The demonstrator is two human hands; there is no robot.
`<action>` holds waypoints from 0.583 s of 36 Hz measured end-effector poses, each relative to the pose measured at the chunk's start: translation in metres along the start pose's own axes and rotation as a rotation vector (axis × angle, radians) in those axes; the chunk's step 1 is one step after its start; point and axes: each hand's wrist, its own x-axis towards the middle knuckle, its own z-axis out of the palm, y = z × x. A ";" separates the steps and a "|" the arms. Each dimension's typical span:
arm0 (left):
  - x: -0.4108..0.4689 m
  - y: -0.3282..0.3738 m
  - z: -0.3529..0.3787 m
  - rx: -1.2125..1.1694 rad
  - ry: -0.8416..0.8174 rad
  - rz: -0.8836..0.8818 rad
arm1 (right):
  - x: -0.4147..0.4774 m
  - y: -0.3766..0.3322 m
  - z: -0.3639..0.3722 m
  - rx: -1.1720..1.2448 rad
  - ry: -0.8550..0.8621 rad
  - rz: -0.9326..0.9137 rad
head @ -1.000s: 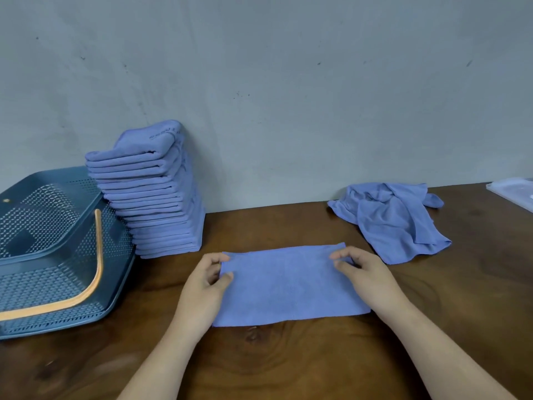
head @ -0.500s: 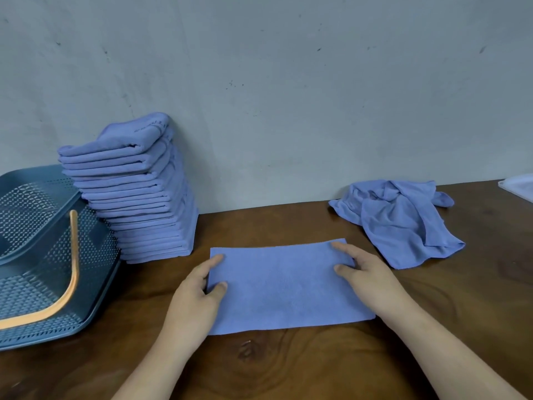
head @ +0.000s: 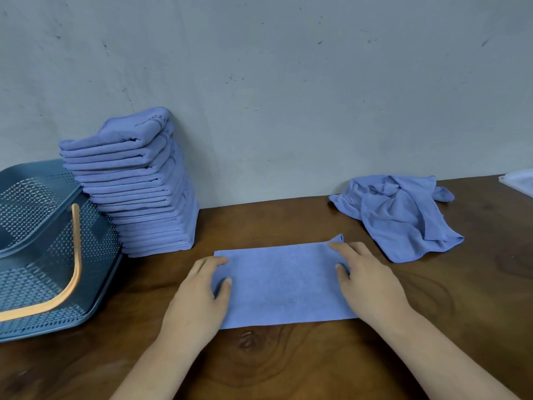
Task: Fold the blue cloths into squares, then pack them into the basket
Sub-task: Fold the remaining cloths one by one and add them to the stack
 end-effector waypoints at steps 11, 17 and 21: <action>-0.003 0.008 -0.001 0.400 0.066 0.033 | -0.007 -0.012 -0.012 -0.334 0.080 0.050; -0.003 0.039 0.014 0.290 0.089 0.347 | -0.014 -0.050 -0.003 -0.224 0.043 -0.299; -0.009 0.032 0.034 0.369 -0.290 0.306 | -0.017 -0.047 0.009 -0.215 -0.303 -0.295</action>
